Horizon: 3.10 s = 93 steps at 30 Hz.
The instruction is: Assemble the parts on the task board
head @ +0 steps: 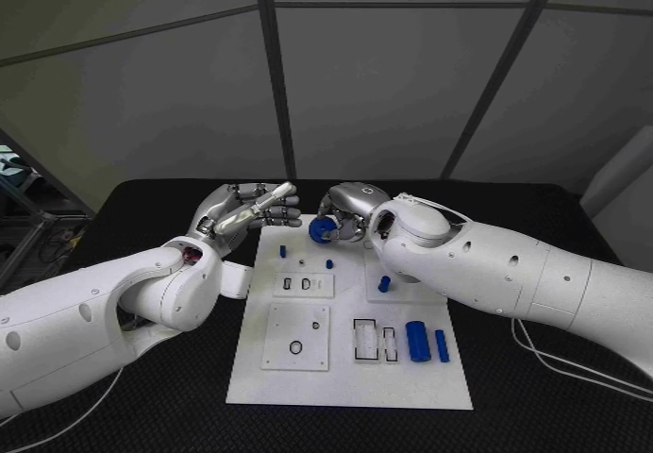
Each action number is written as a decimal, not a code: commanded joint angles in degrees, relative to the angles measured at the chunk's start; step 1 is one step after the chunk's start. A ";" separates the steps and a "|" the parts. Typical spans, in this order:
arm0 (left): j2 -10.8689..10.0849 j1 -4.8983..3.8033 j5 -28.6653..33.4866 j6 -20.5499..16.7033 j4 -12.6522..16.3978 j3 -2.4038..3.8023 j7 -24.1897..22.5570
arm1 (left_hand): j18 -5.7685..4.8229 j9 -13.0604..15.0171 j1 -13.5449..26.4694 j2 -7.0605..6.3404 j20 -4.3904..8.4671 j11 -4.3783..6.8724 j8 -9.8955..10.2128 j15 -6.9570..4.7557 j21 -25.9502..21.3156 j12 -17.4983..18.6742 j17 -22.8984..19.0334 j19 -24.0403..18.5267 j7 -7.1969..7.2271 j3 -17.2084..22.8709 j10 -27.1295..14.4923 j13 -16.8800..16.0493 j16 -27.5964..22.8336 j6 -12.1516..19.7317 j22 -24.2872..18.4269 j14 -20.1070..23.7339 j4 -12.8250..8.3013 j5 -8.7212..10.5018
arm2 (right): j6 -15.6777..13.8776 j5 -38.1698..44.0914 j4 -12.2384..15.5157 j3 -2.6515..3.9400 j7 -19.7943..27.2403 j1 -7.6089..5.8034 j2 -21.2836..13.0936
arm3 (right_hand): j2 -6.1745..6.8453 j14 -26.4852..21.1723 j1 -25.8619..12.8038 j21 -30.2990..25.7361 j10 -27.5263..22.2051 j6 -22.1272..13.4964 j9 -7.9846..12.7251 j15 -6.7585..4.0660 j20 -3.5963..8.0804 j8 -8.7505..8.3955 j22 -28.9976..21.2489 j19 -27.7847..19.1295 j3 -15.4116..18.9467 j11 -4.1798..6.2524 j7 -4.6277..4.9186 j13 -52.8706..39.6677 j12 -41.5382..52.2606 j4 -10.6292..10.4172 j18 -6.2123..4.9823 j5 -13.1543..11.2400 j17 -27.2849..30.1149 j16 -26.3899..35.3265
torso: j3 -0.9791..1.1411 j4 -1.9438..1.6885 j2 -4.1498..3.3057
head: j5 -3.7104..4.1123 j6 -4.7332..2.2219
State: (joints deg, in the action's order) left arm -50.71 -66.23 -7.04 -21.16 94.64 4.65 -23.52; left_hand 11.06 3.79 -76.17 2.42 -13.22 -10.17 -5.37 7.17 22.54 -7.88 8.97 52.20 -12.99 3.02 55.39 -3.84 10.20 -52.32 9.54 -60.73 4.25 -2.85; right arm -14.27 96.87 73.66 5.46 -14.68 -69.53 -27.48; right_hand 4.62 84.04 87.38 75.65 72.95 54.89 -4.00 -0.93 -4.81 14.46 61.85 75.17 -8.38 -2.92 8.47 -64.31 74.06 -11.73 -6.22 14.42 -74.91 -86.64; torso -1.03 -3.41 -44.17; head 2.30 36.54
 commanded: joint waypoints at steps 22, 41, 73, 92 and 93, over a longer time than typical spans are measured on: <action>0.05 -0.09 -0.26 0.50 0.12 0.06 -0.36 | -0.64 -0.04 -0.64 0.05 -0.05 -0.23 0.24 0.23 0.37 0.25 0.09 0.47 -0.40 -0.06 0.04 0.03 -0.19 0.07 -0.07 -0.32 -0.31 -0.17 | 2.83 0.68 -1.57 0.02 0.37 0.38 0.93 | 2.99 4.29 -4.26 -0.23 -5.42 -7.36 0.37 1.19 -1.40 -5.84 -1.00 -0.60 0.06 -1.84 1.36 7.16 -5.54 -1.50 0.68 -2.96 -6.59 -0.12 | 0.07 0.05 -0.03 | 0.02 0.14; -0.16 -0.10 -0.26 0.44 0.29 0.06 -0.33 | -0.64 -0.05 -0.56 0.09 -0.05 -0.29 0.36 0.24 0.38 0.36 0.16 0.48 -0.51 -0.13 0.01 0.04 -0.26 0.11 -0.08 -0.34 -0.34 -0.17 | 5.73 -2.81 -1.60 0.02 0.94 0.38 0.68 | 0.28 4.54 -12.14 0.30 -3.75 -4.15 -0.26 1.44 -1.85 -5.10 -0.12 -0.28 1.22 -1.94 1.28 4.54 -3.30 -4.83 0.75 4.34 -8.06 -0.70 | 0.07 0.07 0.00 | 0.07 0.19; -0.62 -0.10 -0.26 0.18 0.42 0.06 -0.24 | -0.65 -0.06 -0.47 0.20 -0.06 -0.33 0.43 0.26 0.39 0.42 0.20 0.50 -0.58 -0.14 -0.03 0.04 -0.30 0.14 -0.08 -0.36 -0.30 -0.17 | -2.27 -2.80 1.62 0.02 0.09 0.39 -4.21 | -0.25 4.88 -15.52 1.37 -1.47 -3.04 0.01 1.28 -1.69 -6.09 1.67 0.60 1.47 -1.72 1.04 0.77 -0.48 -3.85 1.05 7.55 -9.78 -1.38 | 0.13 0.14 0.06 | 0.28 0.25; -0.57 -0.10 -0.25 0.61 -0.20 0.05 -0.13 | -0.66 -0.05 -0.56 0.34 -0.07 -0.34 0.50 0.29 0.37 0.48 0.24 0.45 -0.58 -0.08 -0.01 0.04 -0.39 0.14 -0.11 -0.32 -0.39 -0.18 | 0.24 -27.89 10.46 -0.05 15.06 0.42 -26.02 | 2.89 3.89 -7.39 -2.78 -4.18 -2.80 -0.01 1.01 -1.49 -6.79 -5.38 -3.68 1.34 -1.47 0.78 3.27 -2.47 0.86 -0.24 5.04 -5.52 0.58 | 0.65 1.17 0.30 | 3.45 -0.80; -0.45 -0.10 -0.25 0.64 -0.31 0.05 -0.12 | -0.66 -0.05 -0.56 0.34 -0.07 -0.34 0.50 0.29 0.37 0.48 0.24 0.45 -0.58 -0.08 -0.01 0.04 -0.39 0.14 -0.11 -0.32 -0.39 -0.18 | 0.08 -29.12 9.83 -0.06 16.00 0.42 -26.38 | 2.84 3.89 -7.06 -2.84 -4.25 -2.86 0.00 1.00 -1.47 -6.83 -5.45 -3.73 1.33 -1.45 0.80 3.32 -2.53 1.02 -0.25 5.07 -5.53 0.59 | 0.62 1.17 0.33 | 3.74 -0.93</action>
State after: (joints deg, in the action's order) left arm -51.29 -66.23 -7.05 -21.16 94.42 4.65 -23.43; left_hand 11.06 3.79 -76.40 2.65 -13.22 -10.17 -5.14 7.37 22.54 -7.69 9.13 52.20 -12.99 3.02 55.39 -3.84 10.14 -52.32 9.49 -60.93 4.26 -2.85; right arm -15.86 75.60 83.89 5.39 -5.45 -69.04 -53.77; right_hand 7.37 83.84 79.64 72.99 69.07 51.77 -3.98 0.31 -6.24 7.76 56.52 71.87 -7.05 -4.29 9.42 -61.07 71.67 -11.04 -6.22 19.62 -74.94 -86.18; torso -0.48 -2.36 -43.85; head 5.52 35.79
